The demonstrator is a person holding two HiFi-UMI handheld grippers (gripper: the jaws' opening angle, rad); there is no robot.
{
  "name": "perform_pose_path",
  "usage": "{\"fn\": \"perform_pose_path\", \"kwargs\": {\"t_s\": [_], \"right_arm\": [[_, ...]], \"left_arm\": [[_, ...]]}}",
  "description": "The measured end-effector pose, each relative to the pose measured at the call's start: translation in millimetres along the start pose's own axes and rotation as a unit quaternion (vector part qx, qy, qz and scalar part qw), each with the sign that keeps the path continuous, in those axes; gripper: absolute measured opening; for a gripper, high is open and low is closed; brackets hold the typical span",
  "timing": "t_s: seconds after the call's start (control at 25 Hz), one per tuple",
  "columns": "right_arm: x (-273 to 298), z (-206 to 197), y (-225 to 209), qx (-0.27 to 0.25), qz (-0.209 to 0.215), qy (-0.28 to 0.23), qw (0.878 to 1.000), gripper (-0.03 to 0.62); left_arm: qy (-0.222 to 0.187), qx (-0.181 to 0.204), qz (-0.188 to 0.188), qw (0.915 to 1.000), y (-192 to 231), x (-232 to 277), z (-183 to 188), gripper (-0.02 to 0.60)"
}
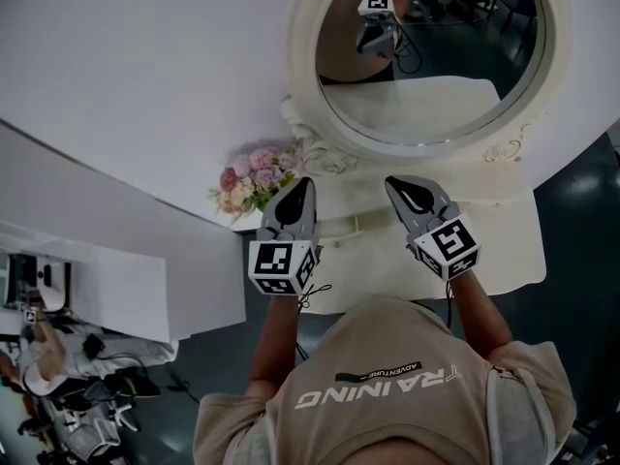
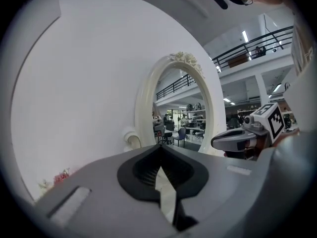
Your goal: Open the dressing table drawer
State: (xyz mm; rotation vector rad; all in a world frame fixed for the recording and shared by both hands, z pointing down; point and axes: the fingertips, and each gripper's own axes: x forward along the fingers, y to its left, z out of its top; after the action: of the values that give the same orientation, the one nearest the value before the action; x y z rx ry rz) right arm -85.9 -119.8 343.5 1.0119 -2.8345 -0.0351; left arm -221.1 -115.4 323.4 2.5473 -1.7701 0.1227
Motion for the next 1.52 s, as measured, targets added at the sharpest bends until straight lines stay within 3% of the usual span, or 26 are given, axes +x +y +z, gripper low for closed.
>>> {"fn": "perform_pose_path", "kwargs": {"t_s": [0.52, 1.52], "right_arm": [[-11, 23, -4, 0.002, -0.027, -0.041, 0.999, 0.002], [-18, 10, 6, 0.007, -0.017, -0.032, 0.999, 0.002]], "left_arm": [[-0.020, 0.018, 0.017, 0.9995, 4, -2, 5, 0.018], [-0.002, 0.017, 0.016, 0.9997, -2, -14, -6, 0.018]]}}
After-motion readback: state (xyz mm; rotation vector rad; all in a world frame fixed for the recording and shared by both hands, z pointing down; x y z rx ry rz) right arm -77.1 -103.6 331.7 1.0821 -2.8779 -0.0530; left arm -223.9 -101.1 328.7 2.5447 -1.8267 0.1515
